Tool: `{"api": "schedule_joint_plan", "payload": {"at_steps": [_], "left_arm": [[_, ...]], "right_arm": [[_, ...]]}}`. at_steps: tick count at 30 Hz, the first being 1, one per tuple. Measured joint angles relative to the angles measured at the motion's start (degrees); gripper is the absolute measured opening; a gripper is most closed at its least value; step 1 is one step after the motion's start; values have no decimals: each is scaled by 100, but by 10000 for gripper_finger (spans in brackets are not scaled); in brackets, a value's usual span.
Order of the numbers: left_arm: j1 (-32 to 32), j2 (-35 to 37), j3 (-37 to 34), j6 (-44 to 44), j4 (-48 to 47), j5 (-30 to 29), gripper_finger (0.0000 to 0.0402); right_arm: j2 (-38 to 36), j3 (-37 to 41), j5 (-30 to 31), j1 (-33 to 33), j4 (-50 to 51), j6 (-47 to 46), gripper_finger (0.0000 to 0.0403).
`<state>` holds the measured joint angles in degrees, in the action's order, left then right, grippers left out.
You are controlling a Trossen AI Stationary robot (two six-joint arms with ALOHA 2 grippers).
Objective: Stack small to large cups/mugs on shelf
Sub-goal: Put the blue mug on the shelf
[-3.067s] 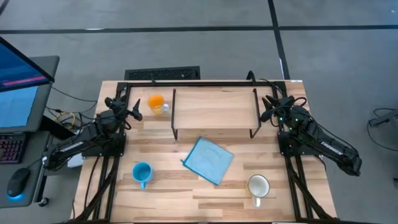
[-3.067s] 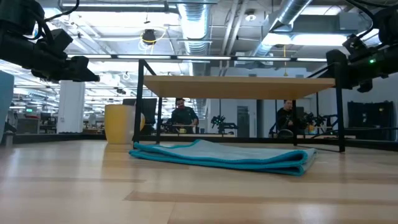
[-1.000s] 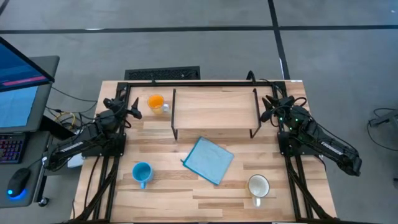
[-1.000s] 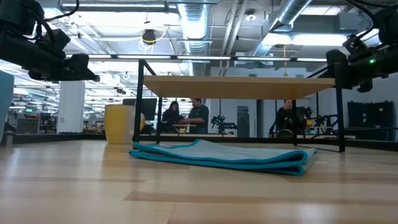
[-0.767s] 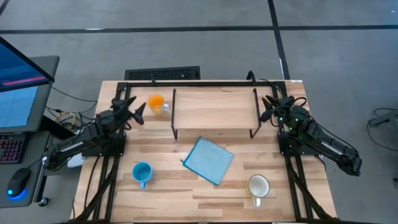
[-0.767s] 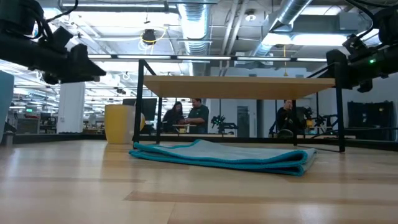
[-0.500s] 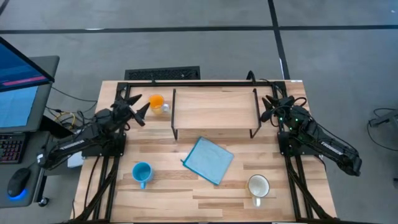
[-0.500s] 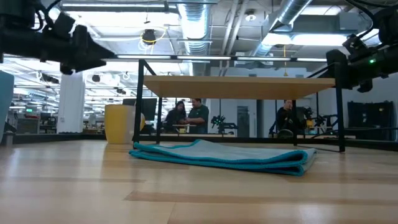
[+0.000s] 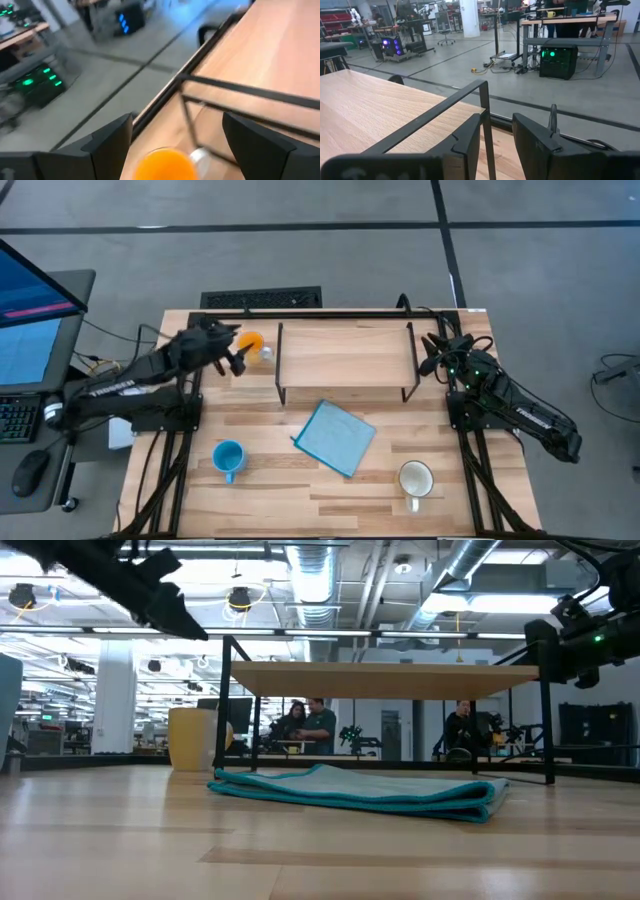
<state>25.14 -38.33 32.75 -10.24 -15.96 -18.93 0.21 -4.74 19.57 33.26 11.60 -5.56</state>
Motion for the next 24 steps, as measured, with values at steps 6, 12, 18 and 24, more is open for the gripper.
{"api": "schedule_joint_plan", "payload": {"at_steps": [6,12,18,24], "left_arm": [[228,-815,1459,9,-1987,-411,301],[458,-1444,2440,284,-3280,-311,301],[512,-1867,3068,362,-4764,1279,300],[270,-2081,3107,830,-5443,3511,295]], "right_arm": [[0,0,0,0,0,0,136],[0,1,0,0,0,0,134],[0,1,0,0,0,0,133],[0,-1,0,0,15,0,134]]}}
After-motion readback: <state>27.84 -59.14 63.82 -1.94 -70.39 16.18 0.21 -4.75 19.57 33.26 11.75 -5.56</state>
